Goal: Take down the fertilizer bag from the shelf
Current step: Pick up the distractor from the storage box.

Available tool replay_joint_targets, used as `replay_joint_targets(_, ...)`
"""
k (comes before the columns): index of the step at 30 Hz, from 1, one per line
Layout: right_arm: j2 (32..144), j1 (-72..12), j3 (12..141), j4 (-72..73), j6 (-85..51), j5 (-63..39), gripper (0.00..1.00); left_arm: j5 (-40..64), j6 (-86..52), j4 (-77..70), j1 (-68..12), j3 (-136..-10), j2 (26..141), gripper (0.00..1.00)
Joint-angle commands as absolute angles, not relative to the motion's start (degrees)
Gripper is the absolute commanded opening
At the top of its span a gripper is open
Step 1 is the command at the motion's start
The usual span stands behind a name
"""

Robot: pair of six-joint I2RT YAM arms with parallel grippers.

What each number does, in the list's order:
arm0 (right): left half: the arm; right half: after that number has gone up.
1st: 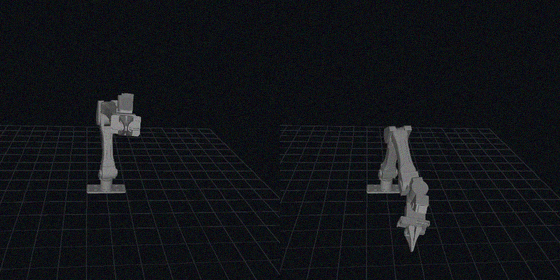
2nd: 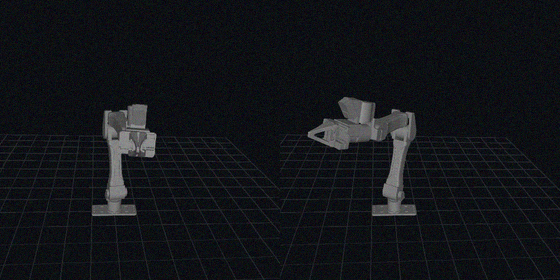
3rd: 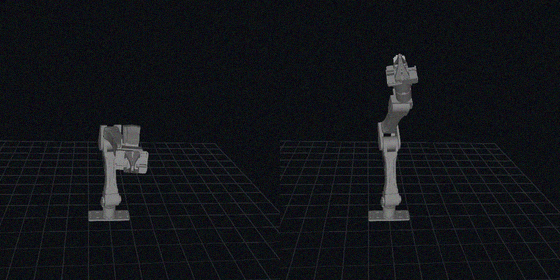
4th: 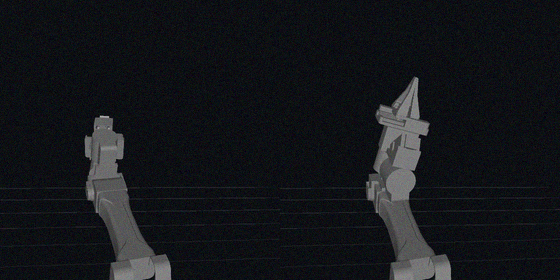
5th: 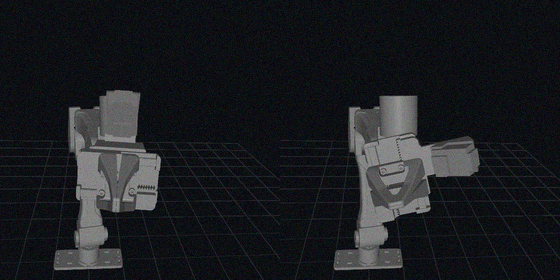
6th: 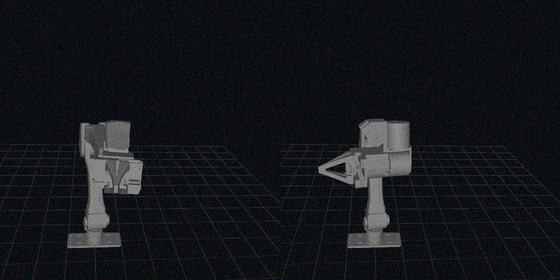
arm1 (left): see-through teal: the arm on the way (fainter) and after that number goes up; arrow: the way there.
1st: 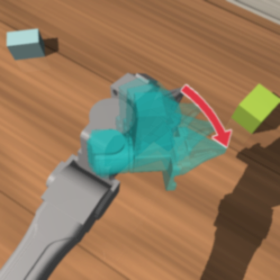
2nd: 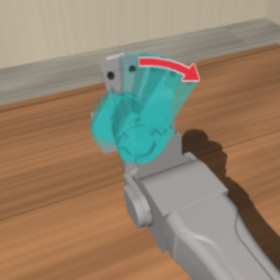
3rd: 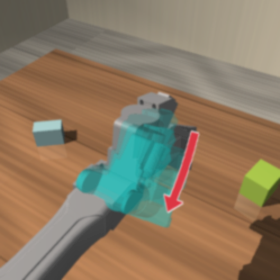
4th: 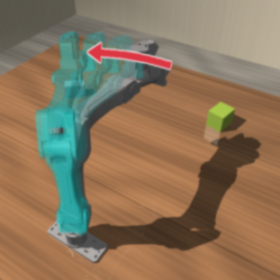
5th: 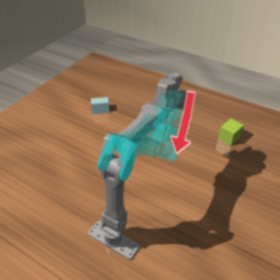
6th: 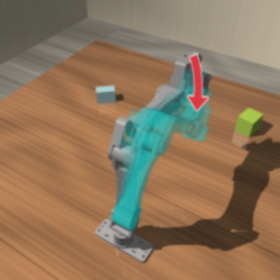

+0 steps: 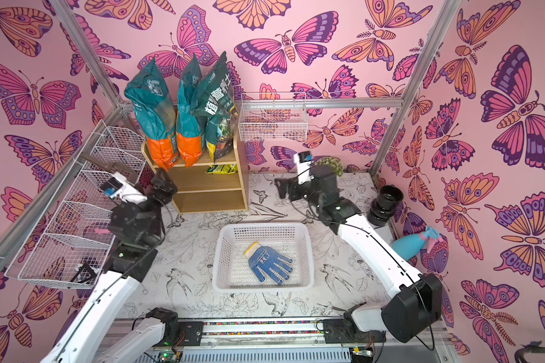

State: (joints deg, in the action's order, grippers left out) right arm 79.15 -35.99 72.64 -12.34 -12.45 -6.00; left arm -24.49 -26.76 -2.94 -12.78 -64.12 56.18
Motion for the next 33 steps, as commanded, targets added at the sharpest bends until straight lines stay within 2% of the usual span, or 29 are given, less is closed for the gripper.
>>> replay_joint_targets(1, 76.8, -45.1, 68.3, -24.7, -15.1, -0.2, 0.99, -10.3, -22.5, 27.7, -12.4, -82.6, 68.8, 1.00)
replay_joint_targets(3, 73.5, -48.2, 63.9, -23.5, -13.9, 0.3, 1.00, -11.2, -19.9, 38.4, -12.4, -89.5, 72.3, 1.00)
replay_joint_targets(6, 71.0, -49.5, 57.0, -20.2, -14.0, 1.0, 0.98, -15.2, -14.3, 32.7, -12.1, -79.5, 68.4, 1.00)
replay_joint_targets(8, 72.3, -49.5, 57.0, -20.0, -13.7, -1.6, 0.98, -12.8, -11.1, 29.4, -10.5, -73.6, 65.8, 1.00)
replay_joint_targets(10, 75.7, -49.5, 59.1, -21.3, -13.6, -4.8, 0.94, -4.5, -14.7, 31.4, -6.8, -74.3, 64.6, 1.00)
replay_joint_targets(12, 81.1, -50.1, 62.3, -24.6, -12.2, -6.0, 0.96, 1.2, -11.6, 29.2, -6.0, -72.4, 62.2, 1.00)
replay_joint_targets(14, 86.3, -50.3, 65.5, -28.6, -11.4, -5.1, 0.95, 0.4, -11.3, 28.6, -5.9, -70.7, 60.9, 1.00)
replay_joint_targets(18, 95.0, -50.5, 68.7, -30.3, -10.6, -4.2, 0.85, 3.7, -11.8, 28.2, -5.9, -69.1, 59.6, 1.00)
replay_joint_targets(21, 99.6, -50.7, 70.0, -30.5, -10.4, -1.9, 0.84, 6.8, -12.0, 27.5, -6.0, -68.3, 59.3, 1.00)
replay_joint_targets(27, 106.7, -52.1, 73.0, -31.8, -9.8, 0.0, 0.79, 4.3, -12.1, 27.5, -5.9, -68.3, 58.3, 1.00)
replay_joint_targets(28, 107.7, -52.3, 73.5, -32.2, -9.7, 0.0, 0.74, 4.4, -12.0, 27.5, -5.9, -68.2, 58.2, 1.00)
replay_joint_targets(29, 108.8, -52.5, 74.2, -32.7, -9.8, -0.2, 0.64, 4.5, -12.0, 27.4, -5.9, -68.2, 58.1, 1.00)
replay_joint_targets(30, 109.7, -52.6, 74.7, -33.1, -9.9, -0.9, 0.50, 4.3, -11.8, 27.4, -5.9, -68.1, 58.0, 1.00)
replay_joint_targets(31, 110.4, -52.6, 75.1, -33.4, -9.9, -1.4, 0.41, 3.9, -11.8, 27.4, -5.9, -68.1, 57.9, 1.00)
replay_joint_targets(33, 111.1, -52.5, 75.5, -33.7, -10.2, -1.3, 0.31, 3.1, -11.6, 27.2, -6.0, -67.9, 57.7, 1.00)
